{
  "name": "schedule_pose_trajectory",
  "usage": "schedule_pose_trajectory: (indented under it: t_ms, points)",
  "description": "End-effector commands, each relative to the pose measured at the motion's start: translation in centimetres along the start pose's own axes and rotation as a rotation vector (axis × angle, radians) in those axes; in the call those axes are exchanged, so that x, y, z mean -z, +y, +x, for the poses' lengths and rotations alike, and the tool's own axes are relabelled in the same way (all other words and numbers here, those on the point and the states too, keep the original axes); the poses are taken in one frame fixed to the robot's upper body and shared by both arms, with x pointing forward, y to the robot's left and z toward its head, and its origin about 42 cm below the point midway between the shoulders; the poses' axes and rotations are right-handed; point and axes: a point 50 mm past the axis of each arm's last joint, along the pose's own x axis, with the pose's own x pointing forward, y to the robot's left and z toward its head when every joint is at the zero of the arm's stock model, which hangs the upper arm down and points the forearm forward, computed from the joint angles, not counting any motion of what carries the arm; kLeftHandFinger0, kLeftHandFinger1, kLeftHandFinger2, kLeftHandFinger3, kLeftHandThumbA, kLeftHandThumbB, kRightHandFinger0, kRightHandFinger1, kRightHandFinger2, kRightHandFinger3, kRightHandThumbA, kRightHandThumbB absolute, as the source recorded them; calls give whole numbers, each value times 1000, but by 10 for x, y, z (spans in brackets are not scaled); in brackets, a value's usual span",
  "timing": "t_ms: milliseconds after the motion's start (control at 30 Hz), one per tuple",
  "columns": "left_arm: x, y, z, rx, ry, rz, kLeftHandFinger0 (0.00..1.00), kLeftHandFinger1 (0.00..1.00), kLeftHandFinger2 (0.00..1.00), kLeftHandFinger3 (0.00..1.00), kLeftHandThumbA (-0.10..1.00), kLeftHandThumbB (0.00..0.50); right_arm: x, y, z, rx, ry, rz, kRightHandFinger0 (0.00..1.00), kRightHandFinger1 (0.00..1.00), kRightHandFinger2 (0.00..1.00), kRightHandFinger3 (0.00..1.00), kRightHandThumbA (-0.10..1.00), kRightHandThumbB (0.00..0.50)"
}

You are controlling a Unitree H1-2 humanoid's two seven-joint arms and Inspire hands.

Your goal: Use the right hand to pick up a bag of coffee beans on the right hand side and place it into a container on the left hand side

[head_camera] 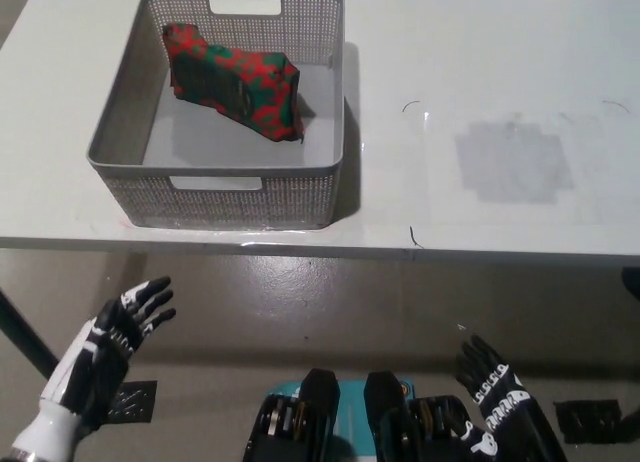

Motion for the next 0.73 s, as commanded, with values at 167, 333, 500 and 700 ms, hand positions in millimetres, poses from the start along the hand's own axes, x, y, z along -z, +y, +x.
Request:
schedule_pose_trajectory:
  t_ms: [167,333,500,700]
  points:
    - [-11,-7,6,27,-65,72,1000,1000,1000,1000,877,500,-13,0,19,-21,-99,-7,1000,1000,1000,1000,1000,322]
    - [-8,-7,6,27,-58,86,1000,1000,1000,1000,868,500,-12,1,23,-43,-101,-16,1000,1000,1000,1000,1000,332]
    - [-9,-6,8,-3,-62,107,1000,1000,1000,1000,880,500,-13,1,28,-50,-103,-56,1000,1000,1000,1000,1000,350]
    - [-5,-4,12,-35,-67,144,1000,1000,1000,1000,919,500,-13,2,29,-51,-104,-75,1000,1000,1000,1000,1000,346]
